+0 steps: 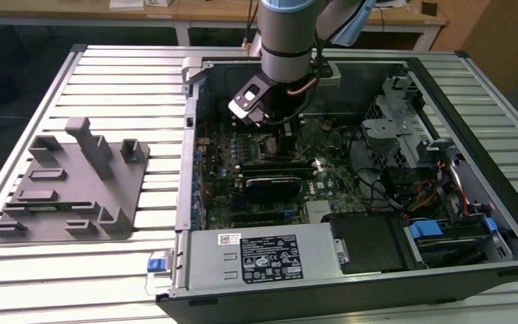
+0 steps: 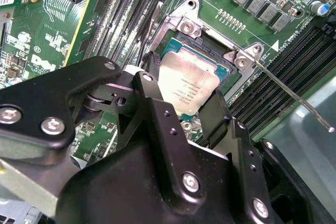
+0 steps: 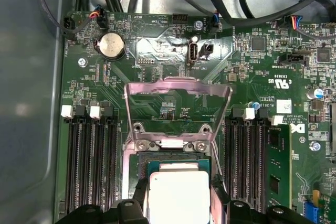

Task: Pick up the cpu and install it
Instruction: 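Place the cpu into insertion slot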

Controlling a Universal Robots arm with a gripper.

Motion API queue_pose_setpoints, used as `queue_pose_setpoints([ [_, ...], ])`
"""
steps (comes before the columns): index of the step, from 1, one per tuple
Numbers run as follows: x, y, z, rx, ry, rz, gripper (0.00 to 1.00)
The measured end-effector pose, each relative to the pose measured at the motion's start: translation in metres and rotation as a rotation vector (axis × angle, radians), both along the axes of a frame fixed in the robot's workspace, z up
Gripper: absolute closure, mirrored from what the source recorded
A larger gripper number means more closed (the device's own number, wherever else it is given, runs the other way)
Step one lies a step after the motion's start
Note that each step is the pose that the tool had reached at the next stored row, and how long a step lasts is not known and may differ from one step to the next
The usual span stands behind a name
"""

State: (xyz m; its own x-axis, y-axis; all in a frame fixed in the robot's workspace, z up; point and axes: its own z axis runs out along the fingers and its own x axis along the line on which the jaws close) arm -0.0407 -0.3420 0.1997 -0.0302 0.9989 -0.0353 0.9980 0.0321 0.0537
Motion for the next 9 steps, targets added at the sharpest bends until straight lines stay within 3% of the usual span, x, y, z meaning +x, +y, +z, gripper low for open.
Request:
queue_pose_setpoints([
  [9, -0.0003, 0.0018, -0.0023, 0.0041, 0.0001, -0.007, 0.45],
])
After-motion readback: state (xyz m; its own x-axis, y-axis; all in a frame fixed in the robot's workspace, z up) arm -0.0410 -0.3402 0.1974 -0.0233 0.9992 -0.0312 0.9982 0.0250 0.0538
